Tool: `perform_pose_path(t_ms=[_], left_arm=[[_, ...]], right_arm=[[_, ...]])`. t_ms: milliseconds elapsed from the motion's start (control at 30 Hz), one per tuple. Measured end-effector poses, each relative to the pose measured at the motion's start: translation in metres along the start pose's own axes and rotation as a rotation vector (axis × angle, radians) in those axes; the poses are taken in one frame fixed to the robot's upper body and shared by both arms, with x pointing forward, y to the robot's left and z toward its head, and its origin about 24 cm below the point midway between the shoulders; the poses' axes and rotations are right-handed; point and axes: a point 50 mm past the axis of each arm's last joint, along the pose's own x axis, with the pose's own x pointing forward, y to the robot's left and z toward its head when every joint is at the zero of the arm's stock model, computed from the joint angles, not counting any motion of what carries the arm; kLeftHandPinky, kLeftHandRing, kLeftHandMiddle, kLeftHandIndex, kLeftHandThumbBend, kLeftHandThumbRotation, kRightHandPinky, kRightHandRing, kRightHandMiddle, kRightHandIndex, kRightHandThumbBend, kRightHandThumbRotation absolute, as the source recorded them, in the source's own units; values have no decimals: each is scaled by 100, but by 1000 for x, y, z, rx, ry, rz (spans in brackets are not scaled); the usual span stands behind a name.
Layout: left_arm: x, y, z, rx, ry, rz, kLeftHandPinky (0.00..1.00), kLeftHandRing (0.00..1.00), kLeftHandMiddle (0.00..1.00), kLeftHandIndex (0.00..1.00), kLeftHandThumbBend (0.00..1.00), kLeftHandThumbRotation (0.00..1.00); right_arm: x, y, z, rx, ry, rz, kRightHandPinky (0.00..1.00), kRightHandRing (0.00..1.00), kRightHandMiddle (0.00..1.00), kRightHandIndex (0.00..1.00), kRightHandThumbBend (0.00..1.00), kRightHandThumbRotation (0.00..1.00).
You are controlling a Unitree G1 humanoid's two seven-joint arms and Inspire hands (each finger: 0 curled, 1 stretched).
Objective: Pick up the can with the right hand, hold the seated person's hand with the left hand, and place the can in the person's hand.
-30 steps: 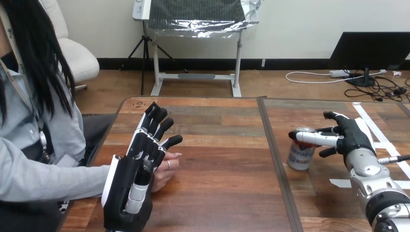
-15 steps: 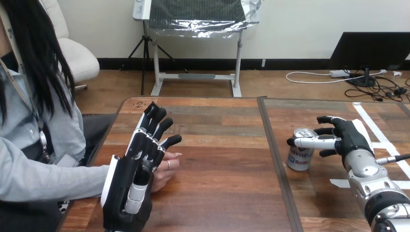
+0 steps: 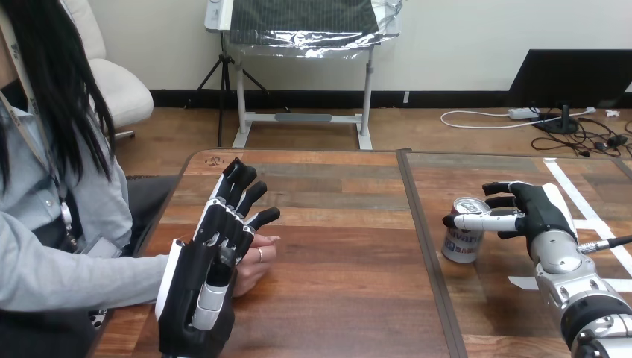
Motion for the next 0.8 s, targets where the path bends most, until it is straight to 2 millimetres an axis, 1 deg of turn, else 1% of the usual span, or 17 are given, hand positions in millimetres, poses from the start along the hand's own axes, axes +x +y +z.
perform_pose_path(t_ms=[233, 467, 567, 800], left_arm=[[0, 0, 0, 1, 0, 2, 79, 91, 94, 93, 100, 83], [0, 0, 0, 0, 0, 4, 79, 91, 94, 93, 100, 83], [0, 0, 0, 0, 0, 4, 79, 91, 94, 93, 100, 83], [0, 0, 0, -1, -1, 3, 79, 92, 94, 93, 100, 83]], right_arm=[[0, 0, 0, -8, 1, -7, 64, 70, 72, 72, 95, 1], [0, 1, -1, -8, 6, -5, 65, 71, 74, 76, 96, 3], [0, 1, -1, -9, 6, -2, 67, 73, 76, 79, 96, 6], [0, 2, -1, -18, 5, 6, 67, 73, 77, 80, 96, 6]])
